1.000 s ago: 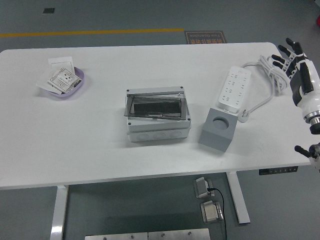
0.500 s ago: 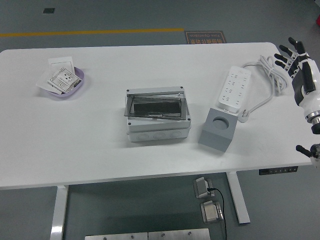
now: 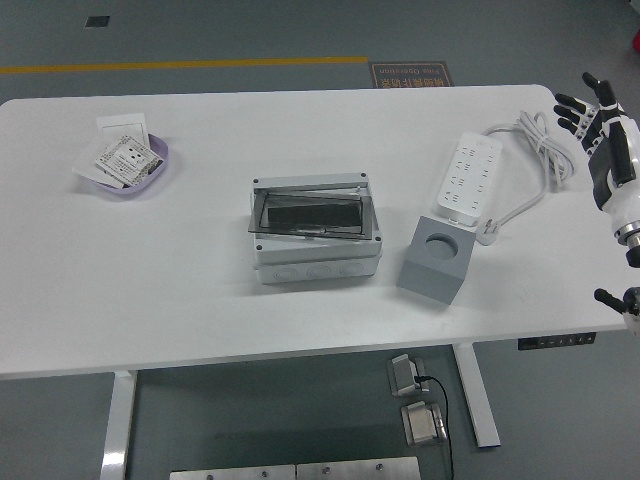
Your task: Pick up the cylinder from the cube,place it in the box,flap close box
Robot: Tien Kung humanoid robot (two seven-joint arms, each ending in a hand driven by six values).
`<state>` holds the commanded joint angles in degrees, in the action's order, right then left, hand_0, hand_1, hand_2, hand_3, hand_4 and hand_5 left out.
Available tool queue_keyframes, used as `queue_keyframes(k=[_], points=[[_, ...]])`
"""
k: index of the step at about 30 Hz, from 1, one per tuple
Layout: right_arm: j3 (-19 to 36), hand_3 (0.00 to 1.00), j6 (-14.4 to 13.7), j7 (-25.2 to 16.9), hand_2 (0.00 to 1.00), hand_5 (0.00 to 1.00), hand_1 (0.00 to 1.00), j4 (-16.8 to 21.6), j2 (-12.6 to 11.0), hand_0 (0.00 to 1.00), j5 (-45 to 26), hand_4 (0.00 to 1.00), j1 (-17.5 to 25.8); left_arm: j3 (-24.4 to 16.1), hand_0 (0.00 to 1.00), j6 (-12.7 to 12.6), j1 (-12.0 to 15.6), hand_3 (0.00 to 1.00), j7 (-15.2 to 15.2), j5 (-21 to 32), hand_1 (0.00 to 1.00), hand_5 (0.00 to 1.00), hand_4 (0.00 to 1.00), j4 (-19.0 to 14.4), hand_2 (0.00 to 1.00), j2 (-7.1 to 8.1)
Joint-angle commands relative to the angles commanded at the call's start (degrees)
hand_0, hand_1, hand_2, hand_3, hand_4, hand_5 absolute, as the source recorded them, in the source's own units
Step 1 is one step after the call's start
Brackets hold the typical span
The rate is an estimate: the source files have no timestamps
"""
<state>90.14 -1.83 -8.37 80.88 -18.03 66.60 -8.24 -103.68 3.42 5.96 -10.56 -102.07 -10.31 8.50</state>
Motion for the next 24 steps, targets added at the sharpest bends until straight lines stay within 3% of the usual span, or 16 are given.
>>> queue_keyframes(k=[1, 2, 7, 8, 13, 14, 24], points=[[0.0, 0.982, -0.1, 0.1, 0.791, 0.998, 0.818, 0.1, 0.0, 0.896, 0.4, 0.998, 0.0, 0.0, 0.612, 0.0, 0.0, 0.609, 0.0, 0.0, 0.674, 0.366, 0.706, 0.0, 0.65, -0.01], [0.1, 0.98, -0.2, 0.1, 0.791, 0.998, 0.814, 0.1, 0.0, 0.89, 0.6, 0.998, 0.0, -0.1, 0.612, 0.0, 0.0, 0.577, 0.0, -0.1, 0.67, 0.244, 0.587, 0.0, 0.602, -0.02], [0.1, 0.98, -0.4, 0.2, 0.791, 0.998, 0.814, 0.3, 0.0, 0.89, 1.1, 0.998, 0.0, -0.1, 0.612, -0.1, 0.0, 0.577, 0.0, 0.0, 0.67, 0.244, 0.587, 0.0, 0.602, -0.08], [0.1, 0.667, -0.4, 0.2, 0.82, 0.67, 0.832, 0.3, 0.0, 0.878, 1.2, 0.799, 0.0, 0.0, 0.609, -0.1, 0.0, 0.563, 0.0, 0.0, 0.642, 0.172, 0.505, 0.0, 0.583, -0.08], [0.1, 0.667, -0.3, 0.4, 0.82, 0.67, 0.832, 0.3, 0.0, 0.878, 1.2, 0.799, 0.1, 0.2, 0.609, -0.1, 0.0, 0.563, 0.0, 0.3, 0.642, 0.172, 0.505, 0.0, 0.583, -0.13], [0.1, 0.556, -0.2, 0.4, 0.855, 0.61, 0.847, 0.3, 0.0, 0.882, 1.2, 0.77, 0.1, 0.2, 0.609, -0.1, 0.0, 0.575, 0.0, 0.3, 0.655, 0.178, 0.538, 0.0, 0.592, -0.15], [0.0, 0.517, -0.3, 0.7, 0.864, 0.619, 0.846, 0.4, 0.0, 0.883, 1.5, 0.762, 0.1, -0.1, 0.609, -0.1, 0.0, 0.583, 0.0, -0.1, 0.668, 0.204, 0.576, 0.0, 0.599, -0.23]])
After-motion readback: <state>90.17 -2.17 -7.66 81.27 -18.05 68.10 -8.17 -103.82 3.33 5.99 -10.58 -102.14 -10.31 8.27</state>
